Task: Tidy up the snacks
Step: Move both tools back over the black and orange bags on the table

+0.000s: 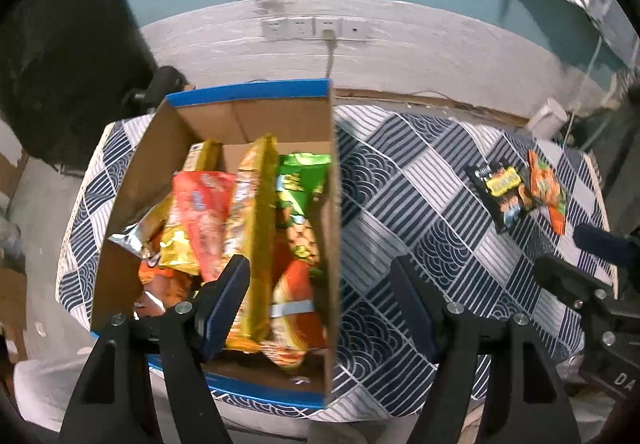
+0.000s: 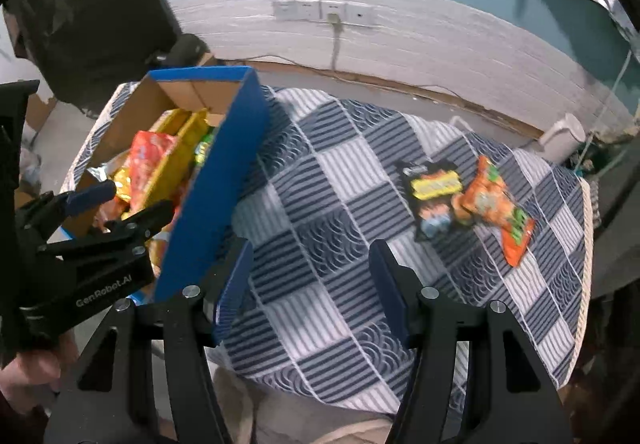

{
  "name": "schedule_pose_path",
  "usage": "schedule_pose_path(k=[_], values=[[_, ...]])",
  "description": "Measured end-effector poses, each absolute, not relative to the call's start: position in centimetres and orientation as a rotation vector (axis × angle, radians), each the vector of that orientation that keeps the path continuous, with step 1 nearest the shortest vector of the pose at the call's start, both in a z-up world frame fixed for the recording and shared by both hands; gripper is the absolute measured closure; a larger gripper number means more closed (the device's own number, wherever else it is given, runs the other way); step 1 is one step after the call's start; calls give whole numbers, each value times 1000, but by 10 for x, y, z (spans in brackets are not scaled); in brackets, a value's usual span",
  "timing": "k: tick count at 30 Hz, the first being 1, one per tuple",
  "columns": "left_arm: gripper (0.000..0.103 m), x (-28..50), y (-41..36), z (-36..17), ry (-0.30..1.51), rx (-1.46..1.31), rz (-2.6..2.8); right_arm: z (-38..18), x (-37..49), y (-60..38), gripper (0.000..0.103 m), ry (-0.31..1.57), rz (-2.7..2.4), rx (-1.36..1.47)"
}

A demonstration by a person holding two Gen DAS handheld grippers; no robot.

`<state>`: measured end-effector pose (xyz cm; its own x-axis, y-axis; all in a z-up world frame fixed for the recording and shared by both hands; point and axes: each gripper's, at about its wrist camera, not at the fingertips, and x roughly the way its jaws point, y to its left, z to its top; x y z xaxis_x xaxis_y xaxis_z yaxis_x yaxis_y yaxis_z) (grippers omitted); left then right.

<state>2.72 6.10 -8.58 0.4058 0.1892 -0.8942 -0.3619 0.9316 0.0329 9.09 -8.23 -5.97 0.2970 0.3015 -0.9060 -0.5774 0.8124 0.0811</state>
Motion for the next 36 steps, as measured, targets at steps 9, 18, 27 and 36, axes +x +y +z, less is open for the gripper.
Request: schedule_pose_path(k=[9, 18, 27, 36], values=[[29, 48, -3, -98, 1148, -79, 257, -74, 98, -144, 42, 1153, 524, -252], [29, 64, -27, -102, 1156, -50, 230, -93, 125, -196, 42, 1176, 434, -271], [17, 103, -39, -118, 1166, -87, 225, -108, 175, -209, 41, 1183, 452, -393], [17, 149, -42, -146, 1231, -96, 247, -135, 218, -213, 35, 1206, 496, -568]])
